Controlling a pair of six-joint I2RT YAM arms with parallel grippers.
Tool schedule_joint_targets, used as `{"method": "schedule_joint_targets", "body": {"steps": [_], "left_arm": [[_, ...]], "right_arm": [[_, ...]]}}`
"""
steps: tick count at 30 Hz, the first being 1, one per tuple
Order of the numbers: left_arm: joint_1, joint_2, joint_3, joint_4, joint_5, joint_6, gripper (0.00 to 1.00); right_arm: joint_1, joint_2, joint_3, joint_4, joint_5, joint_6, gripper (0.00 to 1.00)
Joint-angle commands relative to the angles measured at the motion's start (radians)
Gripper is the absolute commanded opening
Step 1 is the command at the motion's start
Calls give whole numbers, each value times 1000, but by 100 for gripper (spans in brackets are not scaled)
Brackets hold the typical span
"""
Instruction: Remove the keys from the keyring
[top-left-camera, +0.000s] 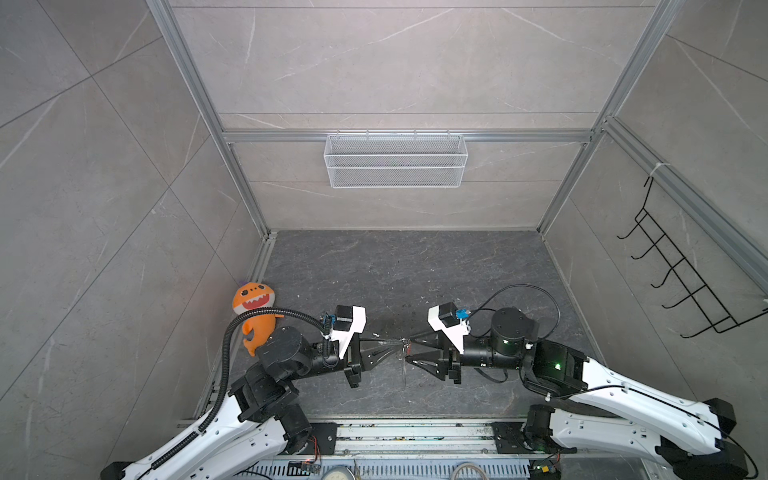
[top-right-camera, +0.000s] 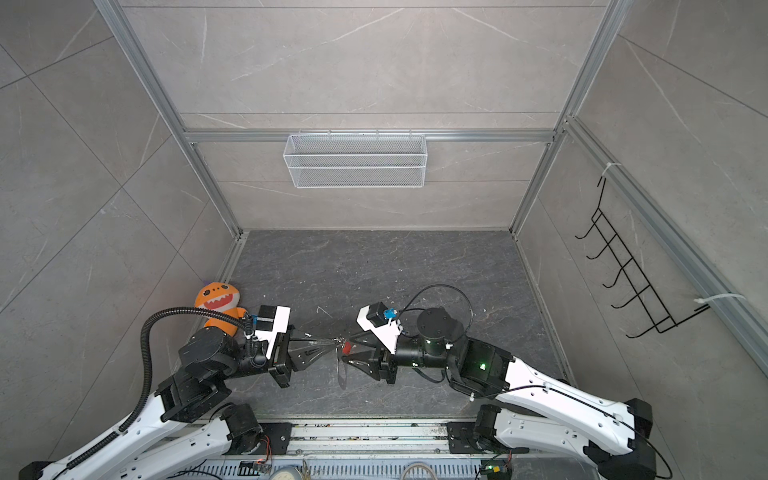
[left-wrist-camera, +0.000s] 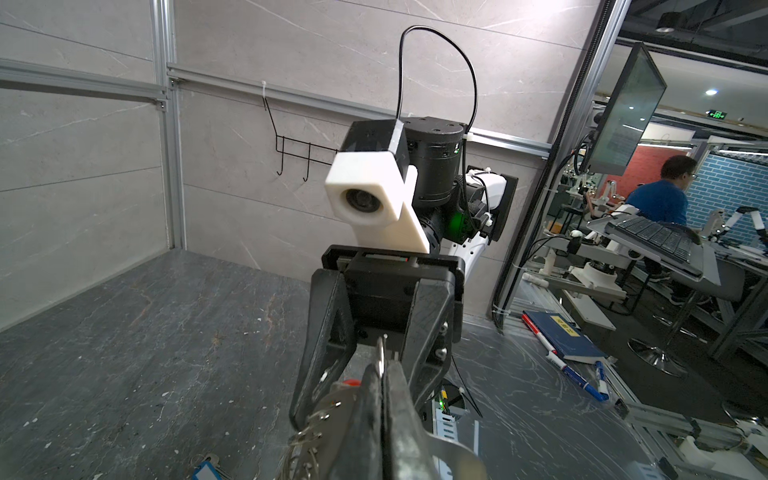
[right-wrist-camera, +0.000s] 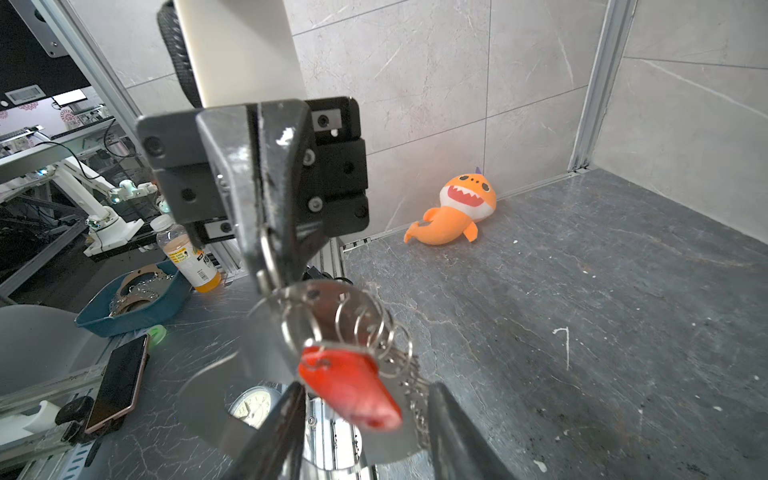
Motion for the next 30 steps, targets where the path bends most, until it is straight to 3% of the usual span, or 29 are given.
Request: {"method": "schedule_joint_targets", "body": {"steps": [1,18,27,30], "left_arm": [[-4,-17,26,34,9,8,0],[-3,1,23,60,25,-12,0],[-4,4,21,64,27,-11,0],[-4,2,20,64,26,-13,0]], "right_arm": [[6,-62,45,-47,6,-10,51],[6,18,105,72,-106,2,51],[7,56,94,99,-130,16,33],[6,52,84,113,-129,20,23]]}}
